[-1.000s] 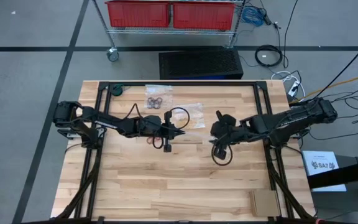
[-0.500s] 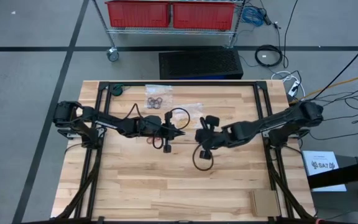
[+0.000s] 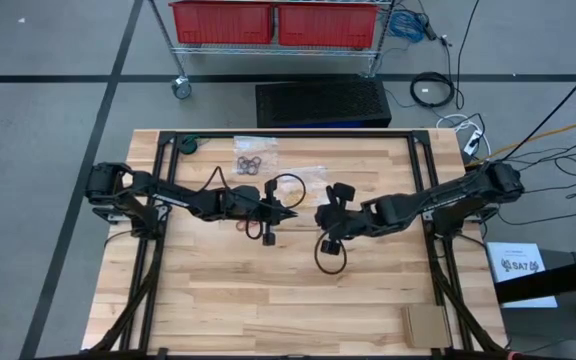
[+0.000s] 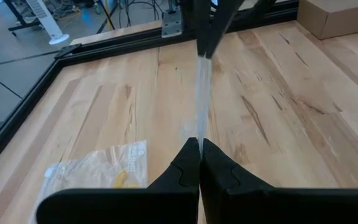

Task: Sort rubber bands
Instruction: Open the transparent zip bag

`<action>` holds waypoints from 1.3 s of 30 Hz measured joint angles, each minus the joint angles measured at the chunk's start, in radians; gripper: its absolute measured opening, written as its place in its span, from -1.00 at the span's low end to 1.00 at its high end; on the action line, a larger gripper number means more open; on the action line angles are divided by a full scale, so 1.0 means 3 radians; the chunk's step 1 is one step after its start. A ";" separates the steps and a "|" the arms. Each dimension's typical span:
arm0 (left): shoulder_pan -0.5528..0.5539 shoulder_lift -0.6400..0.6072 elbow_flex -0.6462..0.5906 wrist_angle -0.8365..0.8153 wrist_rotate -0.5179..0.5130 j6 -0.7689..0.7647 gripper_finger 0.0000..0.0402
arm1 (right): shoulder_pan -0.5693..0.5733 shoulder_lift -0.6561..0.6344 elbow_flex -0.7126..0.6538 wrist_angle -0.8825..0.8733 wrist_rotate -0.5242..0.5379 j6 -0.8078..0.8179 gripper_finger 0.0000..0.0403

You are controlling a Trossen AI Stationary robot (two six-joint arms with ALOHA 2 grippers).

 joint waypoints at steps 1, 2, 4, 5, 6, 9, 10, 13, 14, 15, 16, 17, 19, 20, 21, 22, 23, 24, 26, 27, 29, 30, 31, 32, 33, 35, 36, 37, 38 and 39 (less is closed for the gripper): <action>0.0000 0.0000 0.0000 -0.0002 0.0000 0.0001 -1.00 | -0.0001 0.0000 0.0000 0.0002 -0.0036 0.0001 -1.00; 0.0000 0.0000 0.0000 -0.0006 -0.0001 0.0001 -1.00 | -0.0001 0.0000 0.0000 0.0008 -0.0053 0.0002 -1.00; 0.0000 0.0000 0.0000 -0.0005 0.0000 0.0000 -1.00 | -0.0001 0.0000 0.0000 0.0006 -0.0052 0.0007 -1.00; 0.0000 0.0000 0.0000 -0.0008 0.0000 0.0000 -1.00 | -0.0006 0.0000 0.0000 0.0005 -0.0055 0.0008 -1.00; 0.0000 0.0000 0.0000 -0.0008 0.0000 0.0000 -1.00 | -0.0009 0.0000 0.0000 -0.0007 -0.0061 0.0008 -1.00; 0.0000 0.0000 0.0000 -0.0008 0.0000 0.0000 -1.00 | -0.0013 0.0000 0.0000 -0.0069 -0.0061 0.0009 -1.00; 0.0000 0.0000 0.0000 -0.0011 0.0000 0.0000 -1.00 | -0.0015 0.0000 0.0000 -0.0095 -0.0061 0.0016 -1.00; 0.0000 0.0000 0.0000 -0.0012 0.0000 0.0000 -1.00 | -0.0013 0.0003 0.0000 -0.0126 -0.0061 0.0089 -1.00; 0.0000 0.0000 0.0000 -0.0013 0.0000 0.0000 -1.00 | -0.0013 0.0015 0.0000 -0.0129 -0.0061 0.0095 -1.00; 0.0000 0.0000 0.0000 -0.0011 0.0000 0.0000 -1.00 | -0.0013 0.0033 0.0000 -0.0130 -0.0063 0.0097 -1.00; 0.0000 0.0000 0.0000 -0.0012 0.0000 0.0000 -1.00 | -0.0012 0.0058 0.0000 -0.0131 -0.0068 0.0097 -1.00; 0.0000 0.0000 0.0000 -0.0011 0.0000 0.0000 -1.00 | -0.0012 0.0078 0.0000 -0.0135 -0.0076 0.0098 -1.00; 0.0000 0.0000 0.0000 -0.0014 0.0000 0.0000 -1.00 | -0.0013 0.0131 0.0000 -0.0149 -0.0085 0.0098 -1.00; 0.0000 0.0000 0.0000 -0.0015 0.0000 -0.0002 -1.00 | -0.0013 0.0159 0.0000 -0.0166 -0.0107 0.0099 -1.00; 0.0000 0.0000 0.0000 -0.0018 0.0000 -0.0004 -1.00 | -0.0013 0.0180 0.0000 -0.0174 -0.0131 0.0106 -1.00; 0.0000 0.0000 0.0000 -0.0017 0.0000 -0.0007 -1.00 | -0.0013 0.0192 0.0000 -0.0182 -0.0144 0.0119 -1.00; 0.0000 0.0000 0.0000 -0.0018 0.0000 -0.0009 -1.00 | -0.0013 0.0202 0.0000 -0.0185 -0.0142 0.0134 -1.00; 0.0000 0.0000 0.0000 -0.0017 0.0000 -0.0009 -1.00 | -0.0013 0.0208 0.0000 -0.0178 -0.0133 0.0144 -1.00; 0.0000 0.0000 0.0000 -0.0017 0.0039 -0.0009 -1.00 | -0.0013 0.0217 0.0000 -0.0183 -0.0058 0.0134 -1.00; 0.0000 0.0000 0.0000 -0.0017 0.0059 -0.0008 -1.00 | -0.0020 0.0217 0.0000 -0.0182 -0.0026 0.0105 -1.00; 0.0000 0.0000 0.0000 -0.0017 0.0102 -0.0008 -1.00 | -0.0047 0.0217 0.0000 -0.0180 0.0042 0.0079 -1.00; -0.0002 0.0000 0.0000 -0.0017 0.0111 -0.0008 -1.00 | -0.0072 0.0217 0.0000 -0.0180 0.0049 0.0078 -1.00; -0.0003 0.0000 0.0000 -0.0017 0.0111 -0.0008 -1.00 | -0.0100 0.0217 0.0000 -0.0180 0.0051 0.0077 -1.00; -0.0003 0.0000 0.0000 -0.0017 0.0112 -0.0008 -1.00 | -0.0122 0.0217 0.0000 -0.0180 0.0060 0.0075 -1.00; -0.0003 0.0000 0.0000 -0.0015 0.0112 -0.0006 -1.00 | -0.0144 0.0217 0.0000 -0.0180 0.0062 0.0072 -1.00; -0.0003 0.0000 0.0000 -0.0017 0.0112 -0.0001 -1.00 | -0.0182 0.0217 0.0000 -0.0179 0.0076 0.0046 -1.00; -0.0003 0.0000 0.0000 -0.0017 0.0113 0.0001 -1.00 | -0.0191 0.0217 0.0000 -0.0178 0.0116 0.0022 -1.00; -0.0003 0.0000 0.0000 -0.0019 0.0113 0.0001 -1.00 | -0.0198 0.0217 0.0000 -0.0178 0.0165 -0.0005 -1.00; -0.0003 0.0000 0.0000 -0.0027 0.0113 0.0001 -1.00 | -0.0204 0.0217 0.0000 -0.0175 0.0201 -0.0033 -1.00; -0.0002 0.0000 0.0000 -0.0036 0.0113 0.0002 -1.00 | -0.0204 0.0217 0.0000 -0.0172 0.0208 -0.0058 -1.00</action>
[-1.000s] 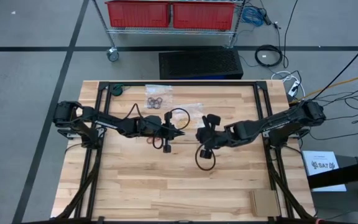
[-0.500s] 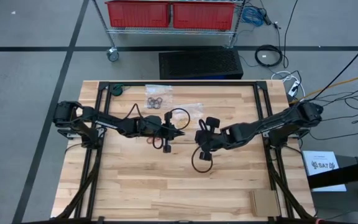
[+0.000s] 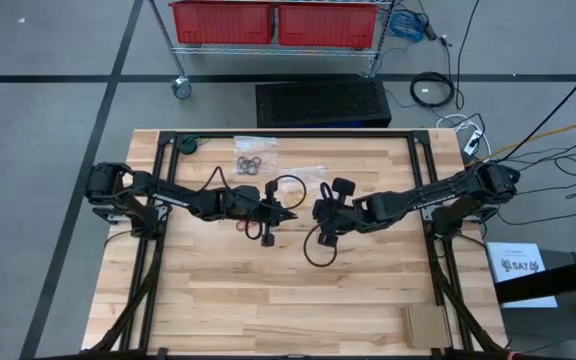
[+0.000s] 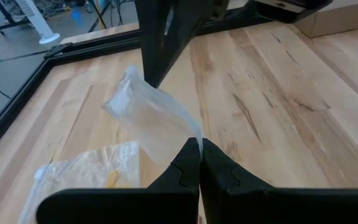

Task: Sort rubber bands
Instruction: Open the transparent zip bag

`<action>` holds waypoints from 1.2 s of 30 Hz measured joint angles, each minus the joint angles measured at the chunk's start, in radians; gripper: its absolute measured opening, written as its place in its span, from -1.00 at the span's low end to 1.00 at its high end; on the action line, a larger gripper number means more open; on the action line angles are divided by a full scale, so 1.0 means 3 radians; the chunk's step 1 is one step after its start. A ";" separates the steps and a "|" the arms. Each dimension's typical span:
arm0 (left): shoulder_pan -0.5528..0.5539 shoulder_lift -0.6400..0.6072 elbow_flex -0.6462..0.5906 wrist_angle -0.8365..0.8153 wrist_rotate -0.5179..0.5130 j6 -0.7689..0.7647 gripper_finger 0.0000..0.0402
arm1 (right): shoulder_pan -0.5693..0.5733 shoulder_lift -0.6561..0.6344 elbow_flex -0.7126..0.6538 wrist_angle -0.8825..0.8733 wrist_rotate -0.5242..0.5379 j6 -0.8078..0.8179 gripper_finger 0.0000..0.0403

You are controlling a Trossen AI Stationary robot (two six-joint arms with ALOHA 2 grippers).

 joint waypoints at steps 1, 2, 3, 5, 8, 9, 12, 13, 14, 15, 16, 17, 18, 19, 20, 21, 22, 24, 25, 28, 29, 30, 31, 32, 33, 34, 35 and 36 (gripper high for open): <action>-0.0001 0.0000 0.0000 -0.0006 0.0000 -0.0001 -1.00 | -0.0001 0.0000 0.0000 0.0006 -0.0001 -0.0014 -1.00; -0.0001 0.0000 0.0000 -0.0014 0.0002 0.0000 -1.00 | -0.0001 0.0000 0.0000 0.0019 0.0000 -0.0024 -1.00; -0.0001 0.0000 0.0000 -0.0015 0.0003 -0.0001 -1.00 | -0.0001 0.0000 0.0000 0.0036 0.0001 -0.0040 -1.00; 0.0001 0.0000 0.0000 -0.0014 0.0004 -0.0001 -1.00 | -0.0001 0.0000 0.0000 0.0084 0.0002 -0.0078 -1.00; -0.0001 0.0000 0.0000 -0.0015 0.0004 -0.0001 -1.00 | 0.0000 0.0000 0.0000 0.0186 0.0001 -0.0169 -1.00; -0.0001 0.0000 0.0000 -0.0015 0.0004 -0.0001 -1.00 | -0.0001 0.0000 0.0000 0.0220 0.0001 -0.0207 -1.00; -0.0001 0.0000 0.0000 -0.0015 0.0004 -0.0001 -1.00 | -0.0001 0.0000 0.0000 0.0272 -0.0010 -0.0297 -1.00; -0.0001 0.0001 0.0000 -0.0014 0.0004 -0.0001 -1.00 | -0.0001 0.0000 0.0000 0.0270 -0.0016 -0.0307 -1.00; -0.0001 0.0001 0.0000 -0.0014 0.0004 0.0001 -1.00 | -0.0001 0.0000 0.0000 0.0267 -0.0023 -0.0308 -1.00; -0.0001 0.0001 0.0000 -0.0014 0.0004 -0.0001 -1.00 | -0.0001 0.0000 0.0000 0.0260 -0.0053 -0.0308 -1.00; -0.0001 0.0001 0.0000 -0.0012 0.0004 -0.0001 -1.00 | -0.0002 -0.0001 0.0000 0.0250 -0.0117 -0.0308 -1.00; -0.0001 0.0001 0.0000 -0.0014 0.0004 -0.0001 -1.00 | -0.0001 -0.0001 0.0000 0.0245 -0.0178 -0.0308 -1.00; -0.0001 0.0001 0.0000 -0.0013 0.0004 -0.0001 -1.00 | 0.0000 -0.0001 0.0000 0.0246 -0.0219 -0.0308 -1.00; -0.0001 0.0001 0.0000 -0.0012 0.0004 -0.0001 -1.00 | 0.0000 -0.0002 0.0000 0.0245 -0.0247 -0.0308 -1.00; -0.0001 0.0001 0.0000 -0.0012 0.0004 -0.0001 -1.00 | 0.0003 -0.0003 0.0000 0.0246 -0.0269 -0.0308 -1.00; -0.0001 0.0001 0.0000 -0.0012 0.0004 -0.0001 -1.00 | 0.0011 -0.0003 0.0000 0.0244 -0.0273 -0.0308 -1.00; -0.0001 0.0001 0.0000 -0.0012 0.0004 -0.0002 -1.00 | 0.0023 -0.0003 0.0000 0.0242 -0.0276 -0.0308 -1.00; -0.0001 0.0001 0.0000 -0.0012 0.0004 -0.0012 -1.00 | 0.0038 -0.0003 0.0000 0.0243 -0.0295 -0.0307 -1.00; -0.0001 0.0001 0.0000 -0.0012 0.0004 -0.0026 -1.00 | 0.0048 -0.0003 0.0000 0.0242 -0.0333 -0.0302 -1.00; 0.0001 0.0001 0.0000 -0.0012 0.0004 -0.0081 -1.00 | 0.0076 -0.0003 0.0000 0.0241 -0.0507 -0.0241 -1.00; 0.0001 0.0001 0.0000 -0.0011 0.0004 -0.0083 -1.00 | 0.0089 -0.0003 0.0000 0.0242 -0.0565 -0.0218 -1.00; 0.0001 0.0001 0.0000 -0.0011 0.0004 -0.0083 -1.00 | 0.0100 -0.0003 0.0000 0.0241 -0.0619 -0.0199 -1.00; 0.0001 0.0001 0.0000 -0.0011 0.0004 -0.0083 -1.00 | 0.0115 -0.0003 0.0000 0.0241 -0.0660 -0.0179 -1.00; 0.0001 0.0001 0.0000 -0.0011 0.0004 -0.0083 -1.00 | 0.0127 -0.0003 0.0000 0.0241 -0.0697 -0.0154 -1.00; 0.0001 0.0001 0.0001 -0.0011 0.0004 -0.0083 -1.00 | 0.0139 -0.0003 0.0000 0.0242 -0.0724 -0.0127 -1.00; 0.0001 0.0001 0.0001 -0.0011 0.0004 -0.0083 -1.00 | 0.0151 -0.0003 0.0000 0.0240 -0.0726 -0.0094 -1.00; 0.0001 0.0001 0.0001 -0.0011 0.0004 -0.0083 -1.00 | 0.0161 -0.0003 0.0000 0.0236 -0.0728 -0.0050 -1.00; 0.0001 0.0001 0.0001 -0.0011 0.0004 -0.0084 -1.00 | 0.0161 -0.0003 0.0000 0.0226 -0.0738 0.0010 -1.00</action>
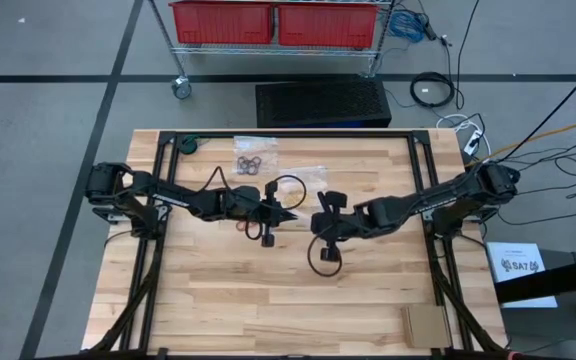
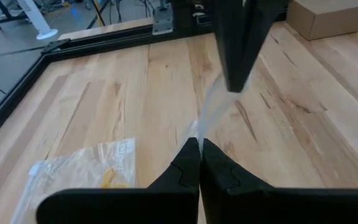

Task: Sort rubber bands
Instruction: Open the transparent zip bag

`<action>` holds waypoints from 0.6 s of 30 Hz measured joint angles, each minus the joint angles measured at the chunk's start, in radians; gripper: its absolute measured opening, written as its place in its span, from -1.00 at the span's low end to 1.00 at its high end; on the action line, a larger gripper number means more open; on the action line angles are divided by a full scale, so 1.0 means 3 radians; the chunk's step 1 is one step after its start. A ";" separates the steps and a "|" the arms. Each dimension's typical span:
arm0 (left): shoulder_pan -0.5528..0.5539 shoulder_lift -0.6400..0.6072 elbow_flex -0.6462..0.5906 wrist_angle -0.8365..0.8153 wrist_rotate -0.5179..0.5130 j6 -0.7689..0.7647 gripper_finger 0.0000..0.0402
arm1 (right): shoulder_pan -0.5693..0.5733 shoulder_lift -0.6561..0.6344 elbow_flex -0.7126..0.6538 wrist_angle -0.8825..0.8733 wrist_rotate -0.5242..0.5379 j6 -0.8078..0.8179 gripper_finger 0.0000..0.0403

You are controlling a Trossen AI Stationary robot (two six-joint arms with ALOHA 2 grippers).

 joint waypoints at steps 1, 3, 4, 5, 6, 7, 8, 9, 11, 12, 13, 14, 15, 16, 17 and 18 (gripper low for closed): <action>0.0000 0.0000 0.0000 0.0000 0.0000 0.0000 -1.00 | -0.0002 -0.0001 0.0000 -0.0019 -0.0050 0.0081 -1.00; 0.0000 0.0000 -0.0001 0.0007 -0.0001 -0.0003 -1.00 | -0.0039 -0.0001 0.0000 -0.0065 -0.0159 0.0265 -1.00; 0.0000 0.0000 0.0000 0.0014 -0.0001 -0.0003 -1.00 | -0.0058 0.0002 0.0000 -0.0078 -0.0156 0.0341 -1.00; 0.0000 0.0000 0.0000 0.0016 -0.0001 -0.0003 -1.00 | -0.0080 0.0004 0.0000 -0.0091 -0.0137 0.0397 -1.00; -0.0001 0.0000 0.0000 0.0017 -0.0001 -0.0005 -1.00 | -0.0102 0.0004 0.0000 -0.0102 -0.0126 0.0424 -1.00; -0.0001 0.0000 0.0000 0.0015 0.0006 -0.0016 -1.00 | -0.0124 0.0006 0.0000 -0.0103 -0.0105 0.0437 -1.00; -0.0001 0.0000 0.0000 0.0015 0.0019 -0.0041 -1.00 | -0.0143 0.0007 0.0000 -0.0096 -0.0053 0.0441 -1.00; -0.0002 0.0000 0.0000 0.0015 0.0036 -0.0073 -1.00 | -0.0161 0.0007 0.0000 -0.0089 -0.0007 0.0437 -1.00; -0.0012 0.0000 0.0000 0.0015 0.0048 -0.0089 -1.00 | -0.0198 0.0007 0.0000 -0.0079 0.0044 0.0390 -1.00; -0.0020 0.0000 0.0000 0.0015 0.0050 -0.0088 -1.00 | -0.0221 0.0007 0.0000 -0.0059 0.0044 0.0336 -1.00; -0.0029 0.0000 0.0000 0.0018 0.0054 -0.0088 -1.00 | -0.0238 0.0008 0.0000 -0.0023 0.0044 0.0281 -1.00; -0.0035 0.0000 0.0000 0.0026 0.0056 -0.0088 -1.00 | -0.0256 0.0008 0.0000 0.0031 0.0044 0.0224 -1.00; -0.0045 0.0000 0.0001 0.0039 0.0058 -0.0088 -1.00 | -0.0275 0.0008 0.0000 0.0091 0.0043 0.0180 -0.99; -0.0049 0.0000 0.0005 0.0041 0.0059 -0.0088 -1.00 | -0.0289 0.0008 0.0000 0.0147 0.0029 0.0148 -0.98; -0.0053 0.0000 0.0013 0.0042 0.0063 -0.0088 -1.00 | -0.0299 0.0008 0.0000 0.0192 -0.0012 0.0130 -0.97; -0.0055 0.0000 0.0023 0.0041 0.0064 -0.0091 -1.00 | -0.0315 0.0008 0.0000 0.0219 -0.0093 0.0121 -0.96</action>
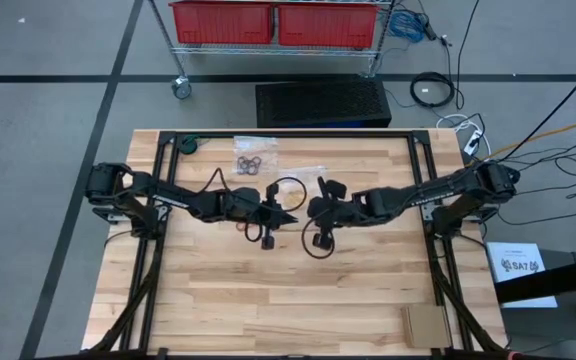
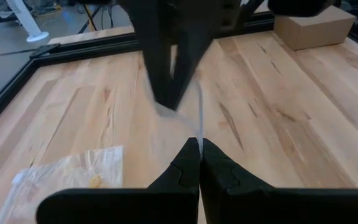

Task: Sort rubber bands
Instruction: Open the transparent zip bag

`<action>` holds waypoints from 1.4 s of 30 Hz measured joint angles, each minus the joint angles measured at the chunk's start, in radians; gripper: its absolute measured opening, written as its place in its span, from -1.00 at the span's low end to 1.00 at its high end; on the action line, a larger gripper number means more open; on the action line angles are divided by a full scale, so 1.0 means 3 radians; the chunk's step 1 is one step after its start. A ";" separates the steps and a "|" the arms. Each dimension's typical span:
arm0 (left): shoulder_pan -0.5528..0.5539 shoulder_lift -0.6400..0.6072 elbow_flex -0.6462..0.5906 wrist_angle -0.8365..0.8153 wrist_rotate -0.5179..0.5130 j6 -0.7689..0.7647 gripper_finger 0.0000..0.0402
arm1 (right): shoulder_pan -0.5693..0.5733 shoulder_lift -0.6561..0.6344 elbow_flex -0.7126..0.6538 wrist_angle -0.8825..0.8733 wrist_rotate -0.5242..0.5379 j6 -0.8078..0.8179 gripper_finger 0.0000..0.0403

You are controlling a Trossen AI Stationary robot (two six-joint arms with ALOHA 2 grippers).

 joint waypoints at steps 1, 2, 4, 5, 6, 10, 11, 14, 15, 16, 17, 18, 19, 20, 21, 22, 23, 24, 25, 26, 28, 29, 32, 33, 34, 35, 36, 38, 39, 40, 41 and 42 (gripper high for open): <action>-0.0007 0.0000 0.0009 0.0000 0.0000 -0.0001 -1.00 | -0.0014 0.0000 0.0000 0.0003 -0.0103 -0.0004 -0.95; -0.0012 0.0000 0.0016 0.0000 0.0000 -0.0001 -1.00 | -0.0026 0.0001 0.0000 0.0001 -0.0195 -0.0002 -0.95; -0.0025 0.0000 0.0026 -0.0002 0.0000 -0.0002 -1.00 | -0.0028 0.0037 0.0001 0.0001 -0.0325 -0.0002 -0.95; -0.0033 0.0000 0.0032 -0.0003 0.0000 -0.0002 -1.00 | -0.0025 0.0059 0.0001 -0.0011 -0.0381 -0.0015 -0.95; -0.0037 0.0000 0.0036 -0.0002 0.0000 -0.0002 -1.00 | -0.0023 0.0082 0.0001 -0.0020 -0.0416 -0.0038 -0.95; -0.0039 0.0000 0.0059 -0.0004 -0.0002 -0.0105 -1.00 | 0.0005 0.0166 0.0001 -0.0060 -0.0391 -0.0043 -0.95; -0.0039 0.0000 0.0060 0.0003 -0.0029 -0.0114 -1.00 | 0.0005 0.0180 0.0001 -0.0079 -0.0389 -0.0015 -0.95; -0.0036 0.0000 0.0060 -0.0002 -0.0061 -0.0135 -1.00 | 0.0004 0.0242 0.0001 -0.0096 -0.0380 0.0045 -0.95; -0.0036 0.0000 0.0060 0.0002 -0.0062 -0.0156 -1.00 | 0.0004 0.0267 0.0001 -0.0103 -0.0398 0.0045 -0.95; -0.0036 0.0000 0.0060 0.0011 -0.0062 -0.0168 -1.00 | 0.0004 0.0293 0.0001 -0.0097 -0.0437 0.0046 -0.95; -0.0036 0.0000 0.0060 0.0011 -0.0062 -0.0170 -1.00 | 0.0004 0.0308 0.0001 -0.0084 -0.0499 0.0040 -0.95; -0.0036 0.0000 0.0060 0.0013 -0.0062 -0.0174 -1.00 | 0.0004 0.0324 0.0001 -0.0080 -0.0558 0.0036 -0.95; -0.0038 0.0000 0.0060 0.0019 -0.0062 -0.0176 -1.00 | 0.0004 0.0329 0.0001 -0.0071 -0.0594 0.0034 -0.95; -0.0037 0.0000 0.0060 0.0021 -0.0063 -0.0177 -1.00 | 0.0004 0.0329 0.0001 -0.0063 -0.0595 0.0040 -0.95; -0.0038 0.0000 0.0060 0.0028 -0.0064 -0.0177 -1.00 | 0.0006 0.0326 0.0001 -0.0054 -0.0570 0.0081 -0.95; -0.0040 0.0000 0.0060 0.0036 -0.0064 -0.0182 -1.00 | 0.0007 0.0325 0.0001 -0.0037 -0.0524 0.0168 -0.95; -0.0044 0.0000 0.0060 0.0034 -0.0064 -0.0208 -1.00 | -0.0002 0.0322 0.0001 -0.0001 -0.0441 0.0285 -0.94; -0.0050 0.0000 0.0060 0.0034 -0.0065 -0.0241 -1.00 | -0.0016 0.0320 0.0001 0.0030 -0.0347 0.0392 -0.94; -0.0055 0.0000 0.0060 0.0033 -0.0067 -0.0257 -1.00 | -0.0032 0.0319 0.0001 0.0028 -0.0299 0.0438 -0.92; -0.0064 0.0000 0.0060 0.0031 -0.0069 -0.0259 -1.00 | -0.0051 0.0320 0.0001 0.0030 -0.0289 0.0446 -0.90; -0.0085 0.0000 0.0060 0.0030 -0.0070 -0.0260 -1.00 | -0.0056 0.0339 0.0001 0.0080 -0.0289 0.0435 -0.82; -0.0090 0.0000 0.0059 0.0027 -0.0070 -0.0260 -1.00 | -0.0050 0.0342 0.0001 0.0116 -0.0305 0.0408 -0.77; -0.0097 0.0000 0.0060 0.0019 -0.0070 -0.0260 -1.00 | -0.0024 0.0337 0.0001 0.0300 -0.0337 0.0382 -0.57; -0.0101 0.0000 0.0060 0.0018 -0.0070 -0.0260 -1.00 | -0.0014 0.0332 0.0001 0.0329 -0.0370 0.0407 -0.49; -0.0099 0.0000 0.0060 0.0009 -0.0070 -0.0260 -1.00 | -0.0009 0.0324 0.0001 0.0349 -0.0451 0.0433 -0.41; -0.0099 0.0000 0.0060 0.0001 -0.0070 -0.0260 -1.00 | -0.0010 0.0311 0.0001 0.0363 -0.0522 0.0452 -0.34; -0.0100 0.0000 0.0059 -0.0005 -0.0070 -0.0260 -1.00 | -0.0008 0.0288 0.0001 0.0351 -0.0579 0.0456 -0.27; -0.0100 0.0000 0.0059 -0.0008 -0.0070 -0.0260 -1.00 | 0.0015 0.0247 0.0001 0.0326 -0.0631 0.0466 -0.15; -0.0102 0.0000 0.0059 -0.0006 -0.0070 -0.0260 -1.00 | 0.0025 0.0238 0.0001 0.0339 -0.0659 0.0466 -0.10; -0.0103 0.0000 0.0059 -0.0006 -0.0069 -0.0260 -1.00 | 0.0037 0.0232 0.0001 0.0360 -0.0663 0.0466 -0.06; -0.0101 0.0000 0.0059 -0.0006 -0.0069 -0.0261 -1.00 | 0.0049 0.0231 0.0001 0.0398 -0.0662 0.0468 -0.04; -0.0100 0.0000 0.0059 -0.0004 -0.0070 -0.0263 -1.00 | 0.0057 0.0231 0.0001 0.0457 -0.0659 0.0485 -0.02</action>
